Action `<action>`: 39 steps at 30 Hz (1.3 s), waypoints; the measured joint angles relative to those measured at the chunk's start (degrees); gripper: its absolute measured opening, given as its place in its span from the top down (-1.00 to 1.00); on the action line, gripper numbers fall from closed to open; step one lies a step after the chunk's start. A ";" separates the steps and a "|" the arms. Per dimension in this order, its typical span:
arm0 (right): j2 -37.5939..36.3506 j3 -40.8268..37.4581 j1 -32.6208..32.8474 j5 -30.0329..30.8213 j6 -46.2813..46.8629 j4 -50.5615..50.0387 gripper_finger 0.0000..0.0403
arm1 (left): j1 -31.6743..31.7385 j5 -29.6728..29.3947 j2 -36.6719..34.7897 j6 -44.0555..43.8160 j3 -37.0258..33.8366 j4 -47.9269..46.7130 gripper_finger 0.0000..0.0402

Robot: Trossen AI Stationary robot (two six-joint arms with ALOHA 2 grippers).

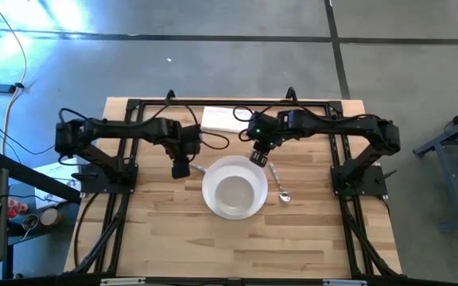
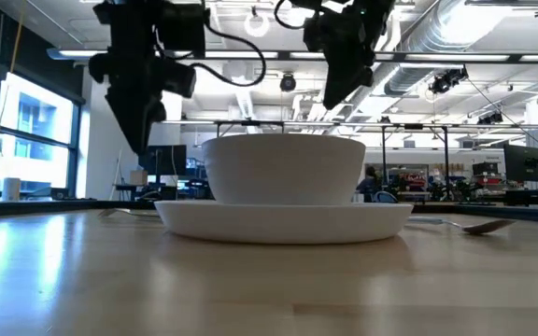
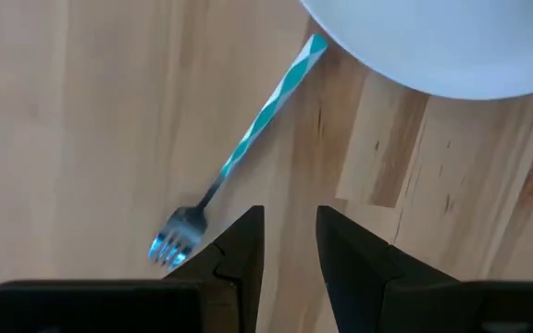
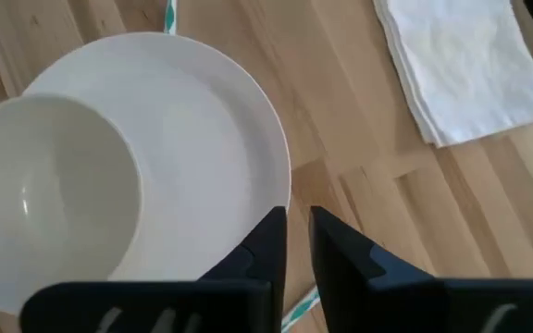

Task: Set table place
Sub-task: Put the blue fork to the right of the blue spoon

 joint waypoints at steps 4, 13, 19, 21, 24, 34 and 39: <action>-0.22 0.00 -0.97 -2.85 -0.64 -0.64 0.76 | -1.13 0.33 0.29 1.71 -1.73 4.07 0.54; -0.22 0.00 -1.37 -6.31 -3.17 -1.50 0.76 | -1.47 -0.26 0.25 1.01 -1.76 3.93 0.29; -0.22 0.00 -1.37 -6.95 -3.09 -1.77 0.76 | -1.49 -3.99 1.82 2.56 -2.11 4.08 -0.06; -0.22 0.00 -1.37 -6.94 -3.04 -2.06 0.76 | -1.49 -5.68 3.35 4.20 -2.53 4.33 -0.12; -0.22 0.00 -1.37 -6.94 -2.96 -2.48 0.76 | -1.49 -7.75 6.34 5.75 -3.26 4.25 -0.16; -0.22 0.00 -1.37 -6.93 -2.94 -3.13 0.76 | -1.43 -10.34 12.47 11.28 -3.20 6.56 -0.17; -0.22 0.00 -1.37 -7.15 -2.94 -3.13 0.76 | -1.42 -12.05 15.03 12.85 -3.20 7.67 -0.17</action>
